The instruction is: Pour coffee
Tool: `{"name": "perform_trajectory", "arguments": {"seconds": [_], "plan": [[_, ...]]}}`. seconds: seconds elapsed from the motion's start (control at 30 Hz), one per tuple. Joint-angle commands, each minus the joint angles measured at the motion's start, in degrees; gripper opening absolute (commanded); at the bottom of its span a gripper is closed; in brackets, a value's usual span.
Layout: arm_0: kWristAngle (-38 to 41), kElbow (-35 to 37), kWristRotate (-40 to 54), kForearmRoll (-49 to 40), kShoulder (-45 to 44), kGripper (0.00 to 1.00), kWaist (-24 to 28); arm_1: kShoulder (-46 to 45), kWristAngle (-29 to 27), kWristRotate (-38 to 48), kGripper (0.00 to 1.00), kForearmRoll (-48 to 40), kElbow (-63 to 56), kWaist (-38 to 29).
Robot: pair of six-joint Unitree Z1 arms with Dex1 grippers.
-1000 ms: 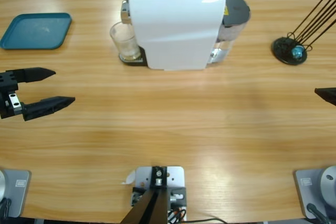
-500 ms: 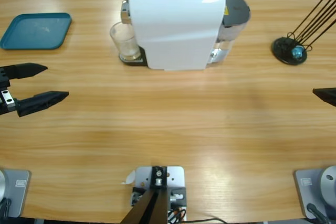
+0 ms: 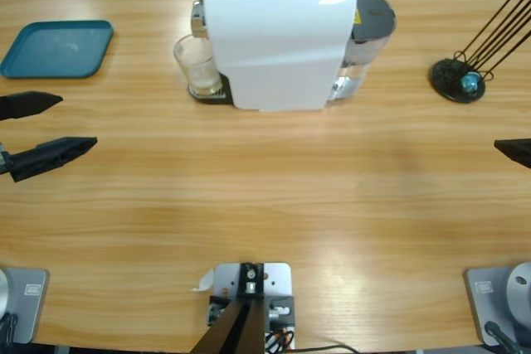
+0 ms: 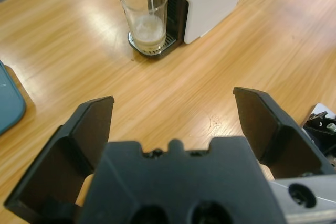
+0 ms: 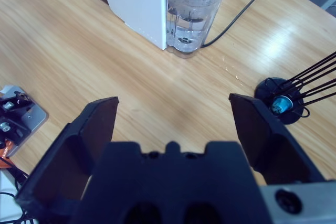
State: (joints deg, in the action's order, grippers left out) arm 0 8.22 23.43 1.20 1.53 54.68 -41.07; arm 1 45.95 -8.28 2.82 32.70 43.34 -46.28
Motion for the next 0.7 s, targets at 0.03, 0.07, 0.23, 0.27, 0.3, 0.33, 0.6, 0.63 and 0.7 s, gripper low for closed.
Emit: {"name": "perform_trajectory", "arguments": {"seconds": [0.03, 0.07, 0.23, 0.27, 0.3, 0.33, 0.6, 0.63, 0.7], "plan": [[0.2, 5.5, -0.6, -5.1, -2.2, 1.0, -0.4, 1.0, 0.4, -0.4, 0.931, -0.2, -1.3, -0.5], [0.1, 5.9, -0.6, -5.3, -2.1, 1.0, -0.4, 1.0, 0.4, -0.4, 0.931, -0.3, -1.3, -0.5], [0.1, 6.7, -0.4, -5.9, -1.3, 1.0, -0.4, 0.9, 0.4, -0.4, 0.931, -0.2, -1.3, -0.5], [0.0, 7.4, 0.0, -7.4, -1.2, 1.0, -0.4, 0.9, 0.4, -0.4, 0.931, -0.3, -1.3, -0.5], [0.0, 8.2, 0.3, -8.7, -0.9, 1.0, -0.4, 0.9, 0.4, -0.4, 0.931, -0.3, -1.3, -0.5], [0.0, 8.9, 0.7, -9.4, -0.5, 1.0, -0.4, 0.9, 0.4, -0.4, 0.931, -0.3, -1.3, -0.5], [0.0, 12.2, 4.1, -10.9, 3.5, 1.0, -0.4, 0.0, 0.3, -0.3, 0.985, -0.2, -1.5, -0.5], [0.0, 12.5, 5.0, -11.0, 3.9, 1.0, -0.3, 0.1, 0.5, -0.5, 1.0, -0.1, -1.5, -0.5], [0.2, 13.0, 6.6, -11.0, 4.5, 1.0, 0.2, 1.0, 0.8, -0.5, 1.0, -0.1, -1.3, -0.5]]}}
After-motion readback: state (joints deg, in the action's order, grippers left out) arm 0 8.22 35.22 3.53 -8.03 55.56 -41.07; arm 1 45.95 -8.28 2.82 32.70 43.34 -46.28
